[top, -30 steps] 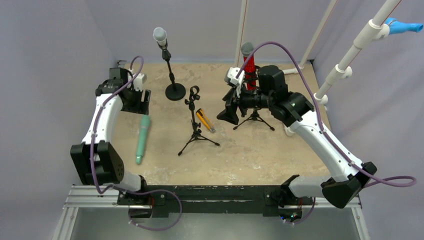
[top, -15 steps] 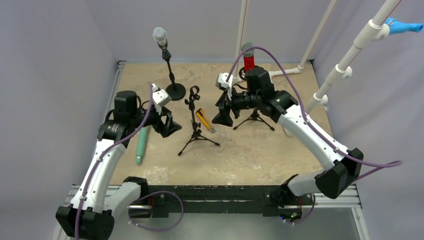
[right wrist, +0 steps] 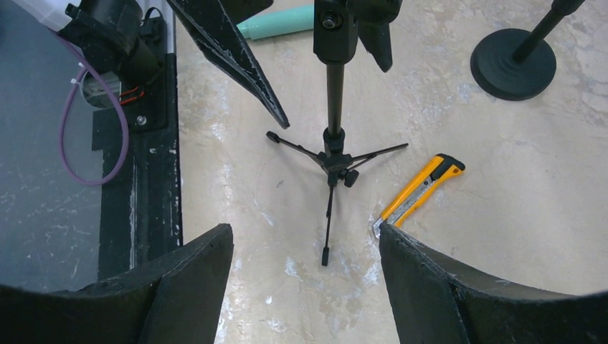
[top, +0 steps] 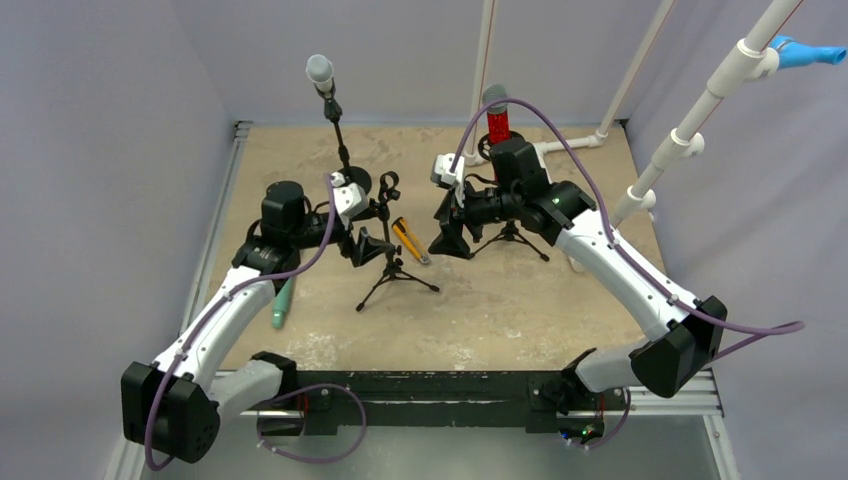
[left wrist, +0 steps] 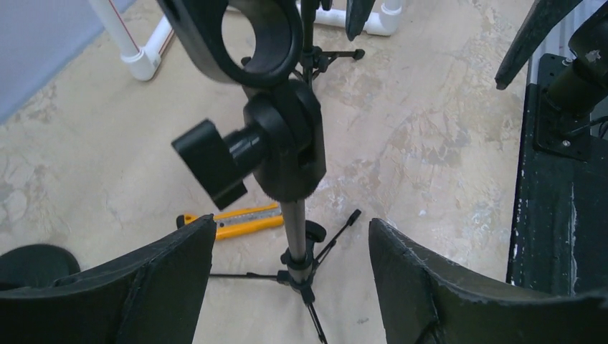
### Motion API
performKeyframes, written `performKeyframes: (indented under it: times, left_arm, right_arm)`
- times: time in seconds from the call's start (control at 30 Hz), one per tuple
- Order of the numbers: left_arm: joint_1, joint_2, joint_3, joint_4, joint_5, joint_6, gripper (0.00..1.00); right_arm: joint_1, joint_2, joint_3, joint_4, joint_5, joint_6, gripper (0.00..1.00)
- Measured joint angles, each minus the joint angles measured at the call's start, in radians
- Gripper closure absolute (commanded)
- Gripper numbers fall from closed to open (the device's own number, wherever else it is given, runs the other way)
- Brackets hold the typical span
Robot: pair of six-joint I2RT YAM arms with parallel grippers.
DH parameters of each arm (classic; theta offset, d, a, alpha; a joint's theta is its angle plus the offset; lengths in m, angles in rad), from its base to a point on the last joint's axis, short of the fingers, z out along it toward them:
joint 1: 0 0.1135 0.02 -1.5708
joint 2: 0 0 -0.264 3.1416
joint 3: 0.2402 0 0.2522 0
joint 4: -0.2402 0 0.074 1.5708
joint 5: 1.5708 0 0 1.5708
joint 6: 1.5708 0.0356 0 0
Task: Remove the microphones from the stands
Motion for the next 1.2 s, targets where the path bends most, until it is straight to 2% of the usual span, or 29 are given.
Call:
performKeyframes:
  times: [0.13,0.33,0.43,0.73,1.0,1.2]
  left_arm:
    - [-0.022,0.047,0.0,0.08,0.015,0.0,0.39]
    - [-0.029,0.105,0.0,0.158,0.046,-0.021,0.75]
    - [-0.029,0.118,0.0,0.175,0.063,-0.048,1.0]
    - [-0.03,0.124,0.038,0.179,0.08,-0.155,1.0]
    - [-0.03,0.152,0.312,0.099,0.06,-0.402,1.0]
    - [-0.03,0.152,0.411,0.097,0.046,-0.575,1.0]
  right_arm:
    - [0.0,0.0,0.0,0.0,0.0,-0.005,0.28]
    - [0.0,-0.012,-0.004,0.0,0.002,-0.011,0.29]
    - [0.0,-0.025,-0.019,0.0,0.002,-0.015,0.29]
    - [0.0,-0.029,-0.045,0.002,0.003,-0.018,0.29]
    - [0.0,-0.03,-0.056,0.027,-0.006,0.006,0.31]
    - [0.0,-0.03,-0.084,0.063,-0.029,0.054,0.33]
